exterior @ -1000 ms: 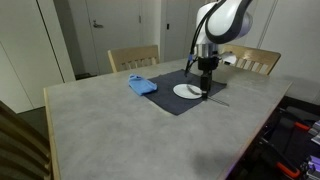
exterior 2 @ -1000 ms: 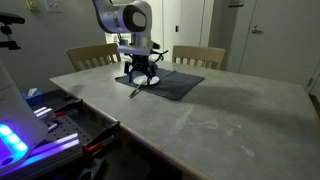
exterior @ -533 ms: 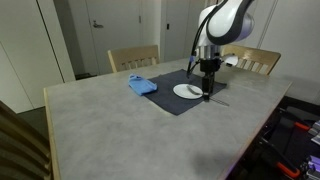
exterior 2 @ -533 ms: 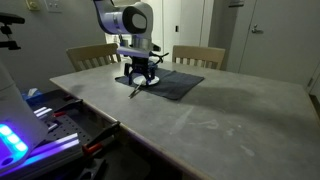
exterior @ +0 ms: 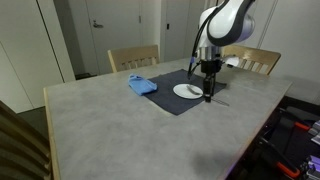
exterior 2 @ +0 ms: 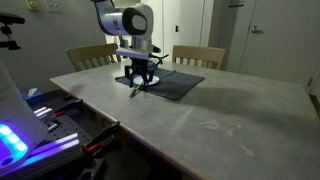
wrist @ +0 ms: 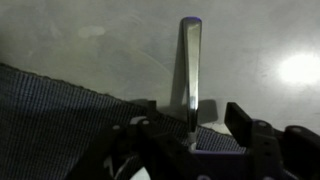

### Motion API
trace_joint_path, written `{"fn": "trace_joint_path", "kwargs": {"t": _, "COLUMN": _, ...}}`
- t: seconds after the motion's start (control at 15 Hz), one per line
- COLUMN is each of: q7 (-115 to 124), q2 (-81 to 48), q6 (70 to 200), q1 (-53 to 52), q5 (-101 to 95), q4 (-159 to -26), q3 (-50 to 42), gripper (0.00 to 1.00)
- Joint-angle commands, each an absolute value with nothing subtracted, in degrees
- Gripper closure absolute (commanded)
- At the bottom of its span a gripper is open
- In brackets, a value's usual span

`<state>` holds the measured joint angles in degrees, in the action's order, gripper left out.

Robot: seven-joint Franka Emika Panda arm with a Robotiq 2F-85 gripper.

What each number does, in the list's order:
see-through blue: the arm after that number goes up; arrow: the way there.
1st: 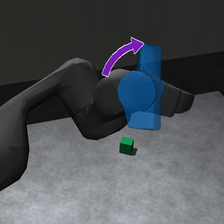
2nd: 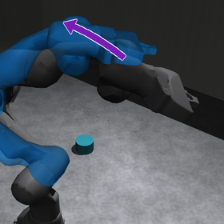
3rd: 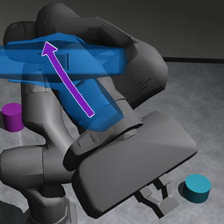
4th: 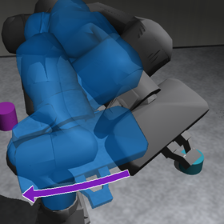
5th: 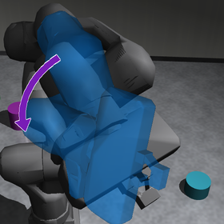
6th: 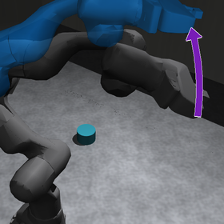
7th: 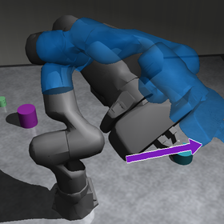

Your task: Take the fork from the white plate and put it on the table

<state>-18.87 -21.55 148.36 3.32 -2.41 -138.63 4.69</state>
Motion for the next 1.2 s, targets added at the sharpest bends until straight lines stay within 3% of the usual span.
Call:
{"fn": "trace_joint_path", "kwargs": {"t": 0.0, "q7": -20.4, "q2": -21.0, "q6": 148.6, "q1": 4.2, "q5": -1.4, "q4": -139.3, "q3": 5.4, "gripper": 0.58}}
{"fn": "trace_joint_path", "kwargs": {"t": 0.07, "q7": -20.4, "q2": -20.8, "q6": 148.6, "q1": 4.1, "q5": -1.4, "q4": -139.3, "q3": 5.3, "gripper": 0.66}}
{"fn": "trace_joint_path", "kwargs": {"t": 0.4, "q7": -20.3, "q2": -20.5, "q6": 148.8, "q1": 4.0, "q5": -1.5, "q4": -139.5, "q3": 5.4, "gripper": 0.79}}
{"fn": "trace_joint_path", "kwargs": {"t": 0.47, "q7": -20.4, "q2": -20.4, "q6": 148.8, "q1": 4.0, "q5": -1.3, "q4": -139.6, "q3": 5.5, "gripper": 0.94}}
{"fn": "trace_joint_path", "kwargs": {"t": 0.53, "q7": -20.3, "q2": -20.3, "q6": 148.9, "q1": 4.0, "q5": -1.3, "q4": -139.7, "q3": 5.5, "gripper": 0.99}}
{"fn": "trace_joint_path", "kwargs": {"t": 1.13, "q7": -19.4, "q2": -18.6, "q6": 149.0, "q1": 3.7, "q5": -2.0, "q4": -140.8, "q3": 5.0, "gripper": 0.97}}
